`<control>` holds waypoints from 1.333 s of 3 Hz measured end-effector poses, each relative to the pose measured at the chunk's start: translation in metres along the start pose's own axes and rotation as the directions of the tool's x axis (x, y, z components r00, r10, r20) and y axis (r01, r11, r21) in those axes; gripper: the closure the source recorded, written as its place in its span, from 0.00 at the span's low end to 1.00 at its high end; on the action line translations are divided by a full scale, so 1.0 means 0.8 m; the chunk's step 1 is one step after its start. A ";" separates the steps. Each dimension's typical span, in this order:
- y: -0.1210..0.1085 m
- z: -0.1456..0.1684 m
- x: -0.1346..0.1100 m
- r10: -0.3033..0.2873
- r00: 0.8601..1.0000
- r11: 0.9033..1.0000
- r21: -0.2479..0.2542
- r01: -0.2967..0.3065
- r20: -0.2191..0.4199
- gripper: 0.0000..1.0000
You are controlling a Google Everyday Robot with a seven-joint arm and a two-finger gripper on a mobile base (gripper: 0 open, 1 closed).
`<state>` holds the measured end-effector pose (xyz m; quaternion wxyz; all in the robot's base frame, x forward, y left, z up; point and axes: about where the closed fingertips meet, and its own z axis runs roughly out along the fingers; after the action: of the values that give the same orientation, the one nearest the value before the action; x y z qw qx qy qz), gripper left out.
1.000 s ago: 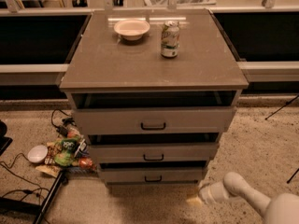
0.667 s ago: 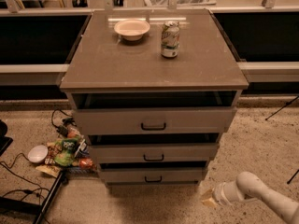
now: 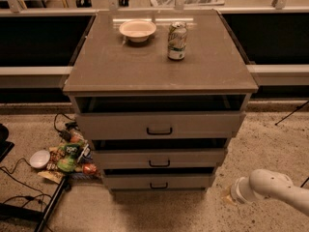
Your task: Close bottom drawer
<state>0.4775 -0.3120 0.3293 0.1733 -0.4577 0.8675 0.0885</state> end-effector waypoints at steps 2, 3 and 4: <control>0.041 -0.104 -0.039 -0.040 0.992 0.995 0.083 0.050 -0.117 1.00; 0.042 -0.105 -0.039 -0.039 0.992 0.995 0.083 0.049 -0.117 1.00; 0.037 -0.115 -0.025 -0.024 0.986 0.994 0.098 0.041 -0.166 1.00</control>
Offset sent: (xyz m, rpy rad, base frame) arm -0.0047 0.0132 0.0563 -0.1132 -0.0334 0.0377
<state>0.4431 -0.3088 0.4217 0.1254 -0.4683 0.8746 0.0035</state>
